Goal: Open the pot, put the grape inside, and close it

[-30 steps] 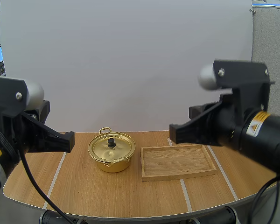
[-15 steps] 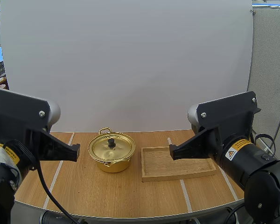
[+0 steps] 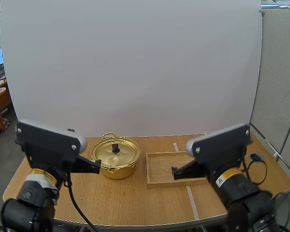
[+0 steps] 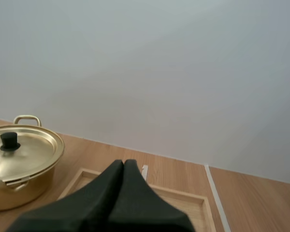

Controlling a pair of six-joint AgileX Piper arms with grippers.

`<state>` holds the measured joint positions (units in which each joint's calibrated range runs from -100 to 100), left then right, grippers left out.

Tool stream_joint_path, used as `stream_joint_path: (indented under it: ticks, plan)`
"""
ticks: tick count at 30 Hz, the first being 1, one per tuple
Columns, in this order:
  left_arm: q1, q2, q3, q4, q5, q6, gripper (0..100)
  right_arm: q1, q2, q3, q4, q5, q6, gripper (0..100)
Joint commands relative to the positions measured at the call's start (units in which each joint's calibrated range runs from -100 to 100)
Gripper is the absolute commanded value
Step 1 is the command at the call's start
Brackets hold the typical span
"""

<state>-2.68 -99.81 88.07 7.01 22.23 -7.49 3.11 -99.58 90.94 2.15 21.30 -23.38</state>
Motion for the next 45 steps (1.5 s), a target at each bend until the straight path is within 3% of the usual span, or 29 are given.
stream_joint_path:
  ticks: [1, 4, 12, 16, 45]
  plan:
    - [0.06, -0.2, 7.2, 0.1, -10.9, -1.1, 0, -0.2, -0.4, 9.1, -0.4, -13.2, -0.3, 0]
    - [0.06, -0.2, 11.7, -0.7, -10.9, -2.0, 0, -0.2, -0.4, 9.1, 0.6, -7.2, 0.1, 0]
    - [0.81, -0.2, 11.9, -4.8, -4.5, -4.2, 0, -1.7, -0.4, 9.1, 6.8, 4.5, 0.3, 0]
    - [0.92, -0.2, 11.9, -7.0, 5.3, -5.6, 0, -2.5, -0.4, 9.1, 7.4, 10.3, 0.7, 0]
    - [1.37, -0.2, 11.9, -7.0, 7.1, -5.6, 0, -2.5, -0.4, 9.1, 7.4, 10.3, 1.0, 0]
